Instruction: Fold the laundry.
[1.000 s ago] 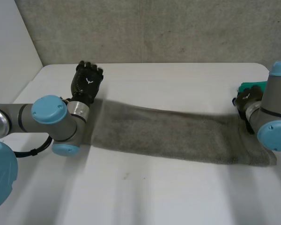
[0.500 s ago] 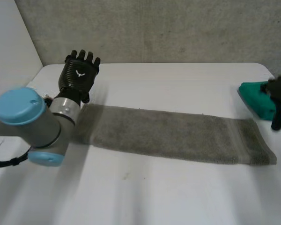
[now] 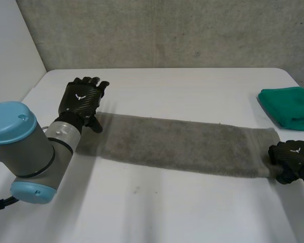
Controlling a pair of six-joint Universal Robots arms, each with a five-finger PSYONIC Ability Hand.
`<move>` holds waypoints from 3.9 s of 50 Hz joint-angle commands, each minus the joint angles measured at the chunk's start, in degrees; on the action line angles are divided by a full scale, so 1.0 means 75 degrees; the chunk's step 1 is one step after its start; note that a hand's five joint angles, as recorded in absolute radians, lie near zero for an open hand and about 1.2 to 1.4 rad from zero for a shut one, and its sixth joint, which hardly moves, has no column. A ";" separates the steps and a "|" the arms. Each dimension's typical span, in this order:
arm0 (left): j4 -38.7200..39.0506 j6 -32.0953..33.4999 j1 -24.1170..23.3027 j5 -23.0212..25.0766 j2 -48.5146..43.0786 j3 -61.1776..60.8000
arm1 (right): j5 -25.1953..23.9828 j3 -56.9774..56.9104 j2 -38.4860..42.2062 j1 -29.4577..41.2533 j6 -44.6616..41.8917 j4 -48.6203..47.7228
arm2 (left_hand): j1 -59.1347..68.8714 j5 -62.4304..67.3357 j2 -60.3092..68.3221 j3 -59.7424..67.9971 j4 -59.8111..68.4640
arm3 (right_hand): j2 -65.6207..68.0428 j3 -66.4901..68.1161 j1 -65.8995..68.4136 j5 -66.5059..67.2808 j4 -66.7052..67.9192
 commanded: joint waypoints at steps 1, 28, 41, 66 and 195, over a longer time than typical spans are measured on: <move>-0.0005 0.0020 -0.0014 -0.0016 -0.0001 -0.0026 | 0.0175 -0.0199 0.0306 -0.0127 -0.0042 -0.0209 | 0.0068 -0.0177 -0.0048 -0.0111 -0.0039 | 0.4561 0.4606 0.5455 0.4807 0.4612; -0.0170 -0.0015 -0.0038 -0.0074 0.0350 -0.0120 | 0.1558 -0.1593 -0.1275 -0.0330 -0.2435 -0.0654 | 0.0046 -0.0199 -0.0071 -0.0134 -0.0061 | 0.4561 0.4606 0.5455 0.4807 0.4612; -0.0170 -0.0039 -0.0073 -0.0086 0.0468 -0.0131 | 0.0316 -0.2566 -0.0423 0.5143 -0.2022 -0.1311 | 0.0046 -0.0199 -0.0071 -0.0134 -0.0061 | 0.4561 0.4606 0.5455 0.4807 0.4612; -0.0181 -0.0027 -0.1173 -0.0016 0.0211 0.0816 | 0.0925 -0.2508 -0.0431 0.4725 0.2357 0.0269 | 0.0090 -0.0155 -0.0026 -0.0089 -0.0016 | -0.4773 -0.4727 -0.3878 -0.4527 -0.4722; -0.1951 -0.1000 -0.2065 -0.0625 -0.0012 0.0947 | 0.2659 -0.5707 0.2485 0.5356 0.3603 0.2357 | 0.0113 -0.0132 -0.0003 -0.0066 0.0007 | 0.1262 0.1307 0.2156 0.1508 0.1313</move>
